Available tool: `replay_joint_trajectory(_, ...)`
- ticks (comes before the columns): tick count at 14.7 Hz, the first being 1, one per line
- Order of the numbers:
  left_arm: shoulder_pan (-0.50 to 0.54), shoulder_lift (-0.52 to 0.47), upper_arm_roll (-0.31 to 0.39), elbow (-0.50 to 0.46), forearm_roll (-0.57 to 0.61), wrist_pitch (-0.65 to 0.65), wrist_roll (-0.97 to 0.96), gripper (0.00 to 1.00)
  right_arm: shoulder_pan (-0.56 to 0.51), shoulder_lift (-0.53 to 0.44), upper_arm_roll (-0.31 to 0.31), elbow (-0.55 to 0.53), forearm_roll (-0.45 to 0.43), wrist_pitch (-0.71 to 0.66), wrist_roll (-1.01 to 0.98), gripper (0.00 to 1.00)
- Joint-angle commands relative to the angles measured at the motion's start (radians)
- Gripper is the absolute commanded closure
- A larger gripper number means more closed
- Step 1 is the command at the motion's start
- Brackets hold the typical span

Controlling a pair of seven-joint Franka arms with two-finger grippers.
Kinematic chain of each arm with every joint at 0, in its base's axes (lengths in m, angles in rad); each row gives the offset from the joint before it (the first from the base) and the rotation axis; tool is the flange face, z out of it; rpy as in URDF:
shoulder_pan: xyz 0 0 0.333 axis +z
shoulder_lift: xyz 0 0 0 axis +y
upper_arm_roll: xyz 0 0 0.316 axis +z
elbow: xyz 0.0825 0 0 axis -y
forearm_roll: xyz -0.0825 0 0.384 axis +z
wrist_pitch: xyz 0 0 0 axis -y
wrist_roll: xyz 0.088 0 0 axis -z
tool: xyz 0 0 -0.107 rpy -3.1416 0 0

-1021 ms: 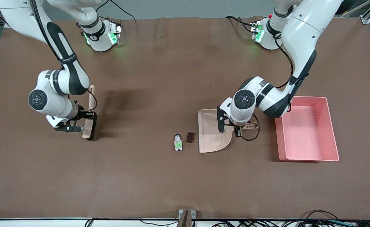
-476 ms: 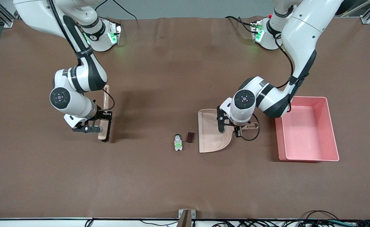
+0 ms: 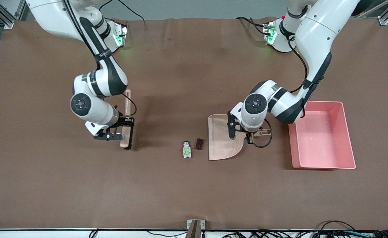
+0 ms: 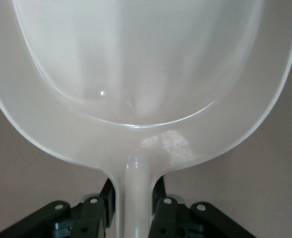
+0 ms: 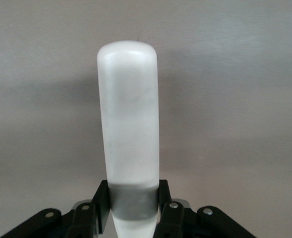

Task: Clean e-waste and dump in bin
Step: 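Carry the brush with the right gripper toward the switch and capacitor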

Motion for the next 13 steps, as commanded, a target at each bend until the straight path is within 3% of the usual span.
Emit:
replay_joint_trajectory(1,-0.003,0.008,-0.003,0.027,0.022,-0.037,0.009,0.85,0.073,0.122,-0.009,0.145,0.017,-0.01,0.076,0.99)
replay_joint_trajectory(4,-0.006,0.023,-0.001,0.054,0.02,-0.072,0.006,0.85,0.122,0.23,-0.009,0.28,0.016,-0.015,0.127,0.99)
replay_joint_trajectory(10,-0.015,0.034,-0.001,0.07,0.022,-0.092,0.004,0.85,0.18,0.313,-0.009,0.388,0.006,-0.004,0.196,0.99)
replay_joint_trajectory(13,-0.017,0.037,-0.001,0.071,0.022,-0.092,0.003,0.85,0.219,0.382,-0.009,0.491,0.005,-0.004,0.242,0.99)
